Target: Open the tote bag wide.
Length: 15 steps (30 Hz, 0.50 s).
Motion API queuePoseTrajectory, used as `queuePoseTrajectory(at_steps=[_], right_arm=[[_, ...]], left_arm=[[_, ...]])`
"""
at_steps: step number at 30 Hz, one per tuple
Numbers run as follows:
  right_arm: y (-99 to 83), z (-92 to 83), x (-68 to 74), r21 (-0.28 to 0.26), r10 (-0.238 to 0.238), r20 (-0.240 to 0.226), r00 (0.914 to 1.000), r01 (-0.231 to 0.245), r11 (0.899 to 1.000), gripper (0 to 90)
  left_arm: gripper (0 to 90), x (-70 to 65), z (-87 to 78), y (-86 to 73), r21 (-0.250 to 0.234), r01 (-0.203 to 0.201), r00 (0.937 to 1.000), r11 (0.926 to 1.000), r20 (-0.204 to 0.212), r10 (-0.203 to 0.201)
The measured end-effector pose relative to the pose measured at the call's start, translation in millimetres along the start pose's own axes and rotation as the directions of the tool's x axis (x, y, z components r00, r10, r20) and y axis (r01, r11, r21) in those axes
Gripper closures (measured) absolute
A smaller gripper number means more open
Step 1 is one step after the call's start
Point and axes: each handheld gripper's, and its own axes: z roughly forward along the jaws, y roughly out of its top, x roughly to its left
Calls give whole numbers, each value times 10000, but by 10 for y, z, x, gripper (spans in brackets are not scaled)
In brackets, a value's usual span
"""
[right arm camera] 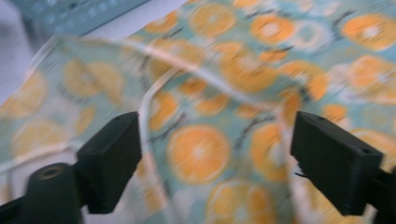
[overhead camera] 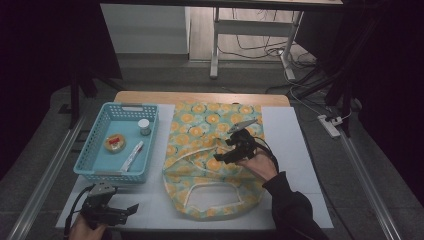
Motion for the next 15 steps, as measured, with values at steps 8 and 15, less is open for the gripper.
queuePoseTrajectory(at_steps=[8,15], right_arm=[[-332,-46,120,549,-164,-12,9999,165,9984,75],[-616,39,102,1271,-425,478,9980,361,9912,105]], left_arm=[[0,-1,-3,-1,-22,-15,10000,10000,4,15],[0,-1,-3,0,-29,-15,10000,10000,13,15]])
